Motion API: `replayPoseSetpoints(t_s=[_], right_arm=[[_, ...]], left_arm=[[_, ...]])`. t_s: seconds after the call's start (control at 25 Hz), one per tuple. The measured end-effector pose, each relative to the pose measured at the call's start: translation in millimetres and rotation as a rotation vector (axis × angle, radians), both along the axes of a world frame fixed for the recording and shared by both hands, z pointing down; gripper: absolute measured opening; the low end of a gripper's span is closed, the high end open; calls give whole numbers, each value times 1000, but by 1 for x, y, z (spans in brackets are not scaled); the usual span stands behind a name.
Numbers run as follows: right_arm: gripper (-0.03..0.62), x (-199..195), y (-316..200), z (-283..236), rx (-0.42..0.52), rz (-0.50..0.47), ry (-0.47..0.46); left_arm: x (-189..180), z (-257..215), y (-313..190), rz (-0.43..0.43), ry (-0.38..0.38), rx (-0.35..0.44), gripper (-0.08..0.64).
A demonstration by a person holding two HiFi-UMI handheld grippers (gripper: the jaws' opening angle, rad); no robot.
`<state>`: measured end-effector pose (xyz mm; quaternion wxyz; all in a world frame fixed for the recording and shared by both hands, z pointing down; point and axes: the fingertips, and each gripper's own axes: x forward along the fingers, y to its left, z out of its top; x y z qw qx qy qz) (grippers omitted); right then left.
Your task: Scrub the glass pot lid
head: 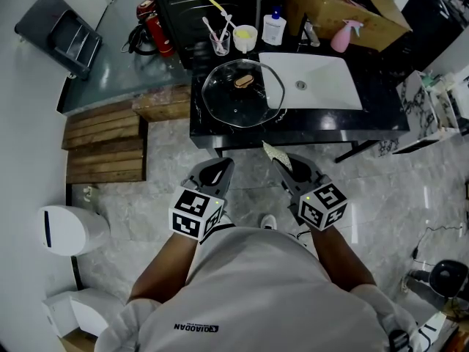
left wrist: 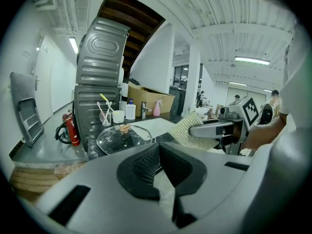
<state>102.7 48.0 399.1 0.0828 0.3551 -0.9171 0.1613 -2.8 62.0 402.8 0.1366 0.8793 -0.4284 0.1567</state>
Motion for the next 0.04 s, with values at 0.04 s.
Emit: replayPoseSetpoints(t_s=[0.04], right_arm=[[86,0,0,0,0,-1,0]], left_arm=[[0,0,0,-1,0,0,15]])
